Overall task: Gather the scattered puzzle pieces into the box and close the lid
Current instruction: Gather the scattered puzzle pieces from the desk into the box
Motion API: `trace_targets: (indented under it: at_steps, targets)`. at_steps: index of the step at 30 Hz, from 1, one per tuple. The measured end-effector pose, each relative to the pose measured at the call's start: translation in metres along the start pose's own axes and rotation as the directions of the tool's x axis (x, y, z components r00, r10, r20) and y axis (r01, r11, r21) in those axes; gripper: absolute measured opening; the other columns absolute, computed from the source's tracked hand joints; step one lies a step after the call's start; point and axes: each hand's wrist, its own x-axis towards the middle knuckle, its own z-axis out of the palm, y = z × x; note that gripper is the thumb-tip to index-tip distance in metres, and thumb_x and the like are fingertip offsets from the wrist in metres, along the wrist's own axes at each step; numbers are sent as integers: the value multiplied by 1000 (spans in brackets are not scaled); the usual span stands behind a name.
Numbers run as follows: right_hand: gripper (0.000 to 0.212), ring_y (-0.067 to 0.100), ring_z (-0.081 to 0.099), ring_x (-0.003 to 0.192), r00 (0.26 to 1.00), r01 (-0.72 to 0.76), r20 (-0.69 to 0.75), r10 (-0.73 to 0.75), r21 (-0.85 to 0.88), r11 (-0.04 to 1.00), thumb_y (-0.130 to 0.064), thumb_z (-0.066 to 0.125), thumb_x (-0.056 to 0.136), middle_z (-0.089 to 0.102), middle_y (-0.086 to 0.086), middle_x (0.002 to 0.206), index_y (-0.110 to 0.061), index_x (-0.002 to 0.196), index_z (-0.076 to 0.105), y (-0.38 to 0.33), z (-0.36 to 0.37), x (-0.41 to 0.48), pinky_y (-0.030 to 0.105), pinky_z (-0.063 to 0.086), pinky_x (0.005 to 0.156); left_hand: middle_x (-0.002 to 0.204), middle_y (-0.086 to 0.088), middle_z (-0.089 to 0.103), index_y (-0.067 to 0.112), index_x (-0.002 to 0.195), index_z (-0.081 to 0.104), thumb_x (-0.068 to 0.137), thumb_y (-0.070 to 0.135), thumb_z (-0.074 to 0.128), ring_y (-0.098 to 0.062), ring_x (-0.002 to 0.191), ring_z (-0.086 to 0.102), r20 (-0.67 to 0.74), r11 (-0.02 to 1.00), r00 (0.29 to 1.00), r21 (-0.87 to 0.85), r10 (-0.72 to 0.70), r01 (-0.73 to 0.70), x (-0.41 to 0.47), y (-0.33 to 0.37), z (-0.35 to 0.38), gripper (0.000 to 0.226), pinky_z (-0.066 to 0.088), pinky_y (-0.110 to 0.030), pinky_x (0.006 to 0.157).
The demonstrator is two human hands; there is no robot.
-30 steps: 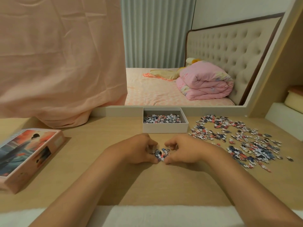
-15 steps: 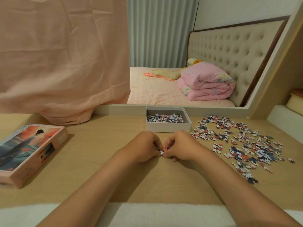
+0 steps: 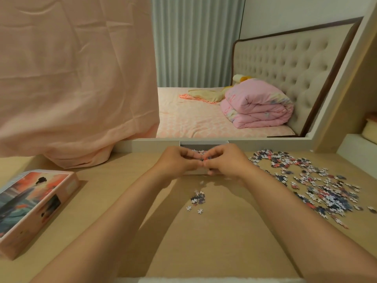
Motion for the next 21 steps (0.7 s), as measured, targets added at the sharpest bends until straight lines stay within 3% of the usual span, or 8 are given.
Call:
trace_targets:
  at_steps: [3,6,8,11,14,18,21]
  targets:
    - [11,21,69,70,991,97,-83,-100,-45,994,-4,83,76,70,7,76,-9,80,74,-11,-11,29,32,62,65,86,-10,75,11,89,76,78,8,80,-20,81,70,-26,998,998,46,51,-50,29,16,-4,11,59,-34,83]
    - [7,19,67,61,982,116,-122,-142,-196,974,-11,82,78,74,5,76,-14,80,77,-8,-16,57,36,62,64,87,-7,76,16,89,76,78,13,80,-28,88,72,-29,979,996,189,84,-77,54,17,-4,11,58,-47,86]
    - [6,14,62,58,983,134,-73,-167,-336,932,-17,75,86,73,-1,78,-20,90,80,-1,-17,68,28,53,60,102,-6,75,13,104,76,82,14,77,-20,94,70,23,920,993,374,119,-119,65,12,-3,22,56,-40,90]
    - [17,10,62,73,979,182,-3,-204,-440,880,-19,68,92,69,-7,83,-24,103,79,10,-17,77,25,45,67,116,-2,70,13,118,70,88,11,69,-11,97,65,57,832,983,527,173,-176,71,5,-4,30,52,-27,87]
    - [19,10,66,85,974,193,-18,-225,-452,871,-10,70,88,70,-8,84,-24,97,80,16,-18,77,19,45,71,104,5,70,17,113,72,89,10,66,-6,91,64,53,786,966,571,254,-238,63,2,-6,26,51,-23,83]
    - [22,3,65,77,957,219,-80,-279,-432,875,-4,72,83,72,-8,80,-25,87,78,14,-22,68,6,42,62,90,11,65,26,96,73,87,9,66,0,77,58,62,746,918,562,392,-357,42,-1,-5,20,45,-15,70]
    - [31,1,63,74,945,238,-116,-304,-393,888,4,72,77,70,-9,78,-26,84,76,13,-26,58,6,43,63,88,13,67,25,93,74,87,10,65,-1,76,58,112,739,908,544,404,-397,23,-7,-3,18,42,-9,68]
